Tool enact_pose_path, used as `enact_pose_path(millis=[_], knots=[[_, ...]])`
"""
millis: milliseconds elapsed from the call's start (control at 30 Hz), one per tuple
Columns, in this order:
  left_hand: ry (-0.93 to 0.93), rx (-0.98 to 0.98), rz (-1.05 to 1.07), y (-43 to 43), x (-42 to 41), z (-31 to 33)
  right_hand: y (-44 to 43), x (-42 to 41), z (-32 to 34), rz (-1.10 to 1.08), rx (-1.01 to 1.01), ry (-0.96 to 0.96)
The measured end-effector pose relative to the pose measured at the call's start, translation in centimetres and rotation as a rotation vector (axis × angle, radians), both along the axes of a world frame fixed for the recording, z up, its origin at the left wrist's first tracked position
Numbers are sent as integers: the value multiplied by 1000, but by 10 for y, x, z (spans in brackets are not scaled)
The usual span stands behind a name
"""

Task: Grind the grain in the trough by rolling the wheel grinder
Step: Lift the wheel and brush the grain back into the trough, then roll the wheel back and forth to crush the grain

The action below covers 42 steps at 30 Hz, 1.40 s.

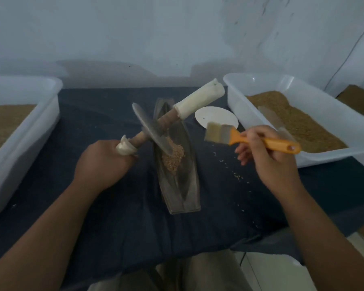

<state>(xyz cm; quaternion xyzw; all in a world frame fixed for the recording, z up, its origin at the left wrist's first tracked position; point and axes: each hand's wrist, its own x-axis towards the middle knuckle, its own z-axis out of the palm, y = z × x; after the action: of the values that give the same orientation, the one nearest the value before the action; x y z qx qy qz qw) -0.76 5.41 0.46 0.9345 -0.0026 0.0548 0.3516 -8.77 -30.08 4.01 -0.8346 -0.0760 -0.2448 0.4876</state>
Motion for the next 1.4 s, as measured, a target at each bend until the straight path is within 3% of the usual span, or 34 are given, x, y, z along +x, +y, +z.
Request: enact_pose_path(millis=[67, 167, 333, 433, 500, 567, 633, 700, 767, 867, 1033, 1167, 1400], knots=[[-12, 45, 33, -1, 1, -1, -23, 1, -5, -74, -402, 20], [-43, 135, 54, -4, 1, -4, -43, 7, -19, -66, -807, 229], [-115, 281, 65, -8, -1, -6, -45, 9, -26, 55, -1118, 533], [-157, 311, 58, -10, -2, -7, -37, 1, -16, 78, -1091, 581], [-190, 353, 61, -10, -2, -8, -26, -7, -2, -6, -951, 339], [-237, 429, 58, -11, -3, -7, -10, -8, 18, -69, -786, -42], [-291, 504, 25, -13, -2, -5, 8, 3, 34, -44, -782, -238], [-338, 561, -25, -15, -2, 0, 26, 23, 46, 19, -929, -161], [-358, 601, -69, -14, -2, 5, 39, 46, 47, 33, -1127, 66], [-352, 633, -119, -12, -3, 11, 48, 77, 38, 41, -1190, 271], [-340, 767, -221, -13, -3, 27, 31, 81, 9, 2, -1165, 173], [-300, 817, -299, -21, 11, 38, 29, 74, -6, -45, -1142, 228], [-51, 766, -250, -36, 73, 53, 51, 142, 1, -199, -1085, 157]])
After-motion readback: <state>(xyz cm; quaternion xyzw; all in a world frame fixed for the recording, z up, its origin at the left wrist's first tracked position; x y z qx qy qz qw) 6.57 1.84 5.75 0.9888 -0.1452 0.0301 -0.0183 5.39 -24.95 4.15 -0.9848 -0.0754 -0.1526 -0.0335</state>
